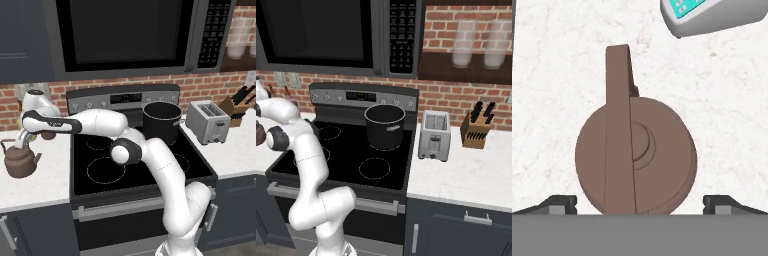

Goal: Pick the kettle from the counter and place it on a stove burner. Then turn the burner on.

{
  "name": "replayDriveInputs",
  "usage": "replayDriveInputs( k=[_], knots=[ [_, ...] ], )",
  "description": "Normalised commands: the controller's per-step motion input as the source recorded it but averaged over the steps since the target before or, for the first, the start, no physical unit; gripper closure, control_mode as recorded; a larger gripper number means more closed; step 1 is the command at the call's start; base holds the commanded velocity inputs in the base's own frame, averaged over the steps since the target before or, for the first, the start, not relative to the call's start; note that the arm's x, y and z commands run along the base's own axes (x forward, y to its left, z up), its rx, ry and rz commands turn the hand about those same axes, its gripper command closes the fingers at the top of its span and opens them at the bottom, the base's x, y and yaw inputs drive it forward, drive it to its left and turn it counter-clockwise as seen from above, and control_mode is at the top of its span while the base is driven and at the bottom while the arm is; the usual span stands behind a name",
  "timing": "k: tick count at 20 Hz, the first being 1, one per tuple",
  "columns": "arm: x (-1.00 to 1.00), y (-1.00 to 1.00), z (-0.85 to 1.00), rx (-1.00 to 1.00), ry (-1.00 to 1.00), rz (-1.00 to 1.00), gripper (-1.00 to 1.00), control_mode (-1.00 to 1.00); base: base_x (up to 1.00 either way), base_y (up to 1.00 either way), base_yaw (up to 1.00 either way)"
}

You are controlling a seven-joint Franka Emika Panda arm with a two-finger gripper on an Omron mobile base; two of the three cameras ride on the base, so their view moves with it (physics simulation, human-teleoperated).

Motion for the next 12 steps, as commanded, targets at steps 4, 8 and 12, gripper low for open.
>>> replayDriveInputs(
  k=[4, 8, 12],
  knots=[
    [0.01, 0.06, -0.03, 0.0, 0.0, 0.03, -1.0, -1.0, 0.0, 0.0, 0.0],
    [0.0, 0.02, 0.0, 0.0, 0.0, 0.01, -1.0, -1.0, 0.0, 0.0, 0.0],
    [0.0, 0.0, 0.0, 0.0, 0.0, 0.0, -1.0, -1.0, 0.0, 0.0, 0.0]
  ],
)
